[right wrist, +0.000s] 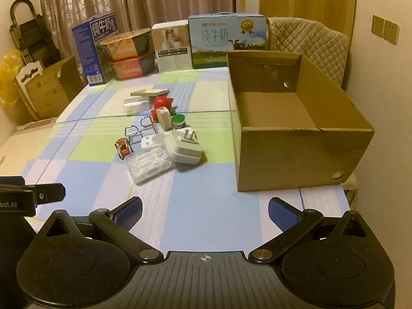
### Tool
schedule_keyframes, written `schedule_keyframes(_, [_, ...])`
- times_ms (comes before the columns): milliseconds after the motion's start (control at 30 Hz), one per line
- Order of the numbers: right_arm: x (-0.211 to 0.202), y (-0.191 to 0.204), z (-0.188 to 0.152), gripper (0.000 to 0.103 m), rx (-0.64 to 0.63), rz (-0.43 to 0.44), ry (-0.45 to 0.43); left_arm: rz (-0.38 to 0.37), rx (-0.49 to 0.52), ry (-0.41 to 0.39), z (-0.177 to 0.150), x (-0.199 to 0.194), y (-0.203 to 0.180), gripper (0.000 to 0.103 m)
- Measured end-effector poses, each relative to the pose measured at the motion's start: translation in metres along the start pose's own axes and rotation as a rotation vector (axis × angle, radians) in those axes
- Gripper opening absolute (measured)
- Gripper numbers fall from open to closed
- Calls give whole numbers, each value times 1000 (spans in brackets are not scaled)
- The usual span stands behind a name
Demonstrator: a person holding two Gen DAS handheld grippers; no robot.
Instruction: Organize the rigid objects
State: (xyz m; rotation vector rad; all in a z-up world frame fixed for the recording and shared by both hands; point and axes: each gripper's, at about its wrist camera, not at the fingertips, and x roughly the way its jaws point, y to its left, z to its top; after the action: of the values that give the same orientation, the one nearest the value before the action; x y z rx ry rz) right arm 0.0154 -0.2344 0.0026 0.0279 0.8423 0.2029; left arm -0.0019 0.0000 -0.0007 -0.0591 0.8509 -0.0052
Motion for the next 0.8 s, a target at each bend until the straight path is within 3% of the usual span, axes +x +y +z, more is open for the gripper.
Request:
schedule_keyframes(167, [2,-1,2,101,-11,3,15,5,-24,45,-4,12,5,102])
schedule_keyframes(800, [1,4,3,101,-17,-20,9,-4,-10,36,1,4,6,102])
